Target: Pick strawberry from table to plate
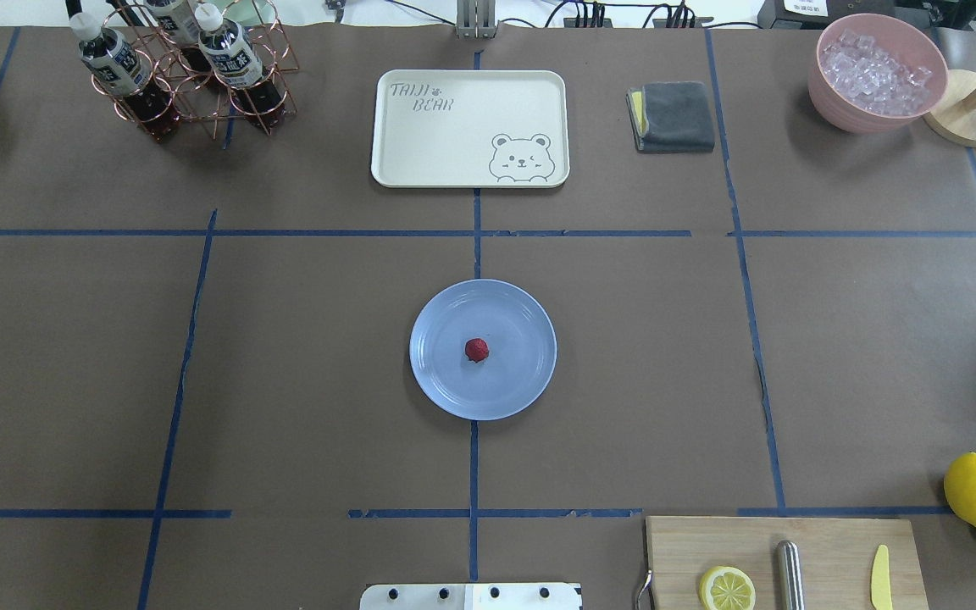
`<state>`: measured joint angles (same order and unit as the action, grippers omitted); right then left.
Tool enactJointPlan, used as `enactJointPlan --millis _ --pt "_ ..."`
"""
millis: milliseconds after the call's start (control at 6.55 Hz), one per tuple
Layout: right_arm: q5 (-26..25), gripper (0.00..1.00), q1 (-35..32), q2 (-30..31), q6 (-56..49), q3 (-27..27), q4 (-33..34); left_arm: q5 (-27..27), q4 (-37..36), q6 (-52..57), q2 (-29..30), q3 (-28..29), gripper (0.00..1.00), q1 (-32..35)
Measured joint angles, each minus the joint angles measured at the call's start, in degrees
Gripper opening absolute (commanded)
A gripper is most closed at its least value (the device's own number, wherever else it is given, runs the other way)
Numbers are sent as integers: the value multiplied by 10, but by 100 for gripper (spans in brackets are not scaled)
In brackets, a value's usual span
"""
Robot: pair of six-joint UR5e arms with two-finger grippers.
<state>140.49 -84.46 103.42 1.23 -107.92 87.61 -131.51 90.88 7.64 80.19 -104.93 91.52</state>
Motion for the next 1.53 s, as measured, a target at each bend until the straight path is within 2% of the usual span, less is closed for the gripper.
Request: enactJointPlan --millis 611,1527 --pt "-45 100 0 -6 1 -13 4 -10 -58 0 -13 6 100 -2" --pt "-31 100 0 -4 1 -11 3 -23 -54 2 -13 10 100 -4"
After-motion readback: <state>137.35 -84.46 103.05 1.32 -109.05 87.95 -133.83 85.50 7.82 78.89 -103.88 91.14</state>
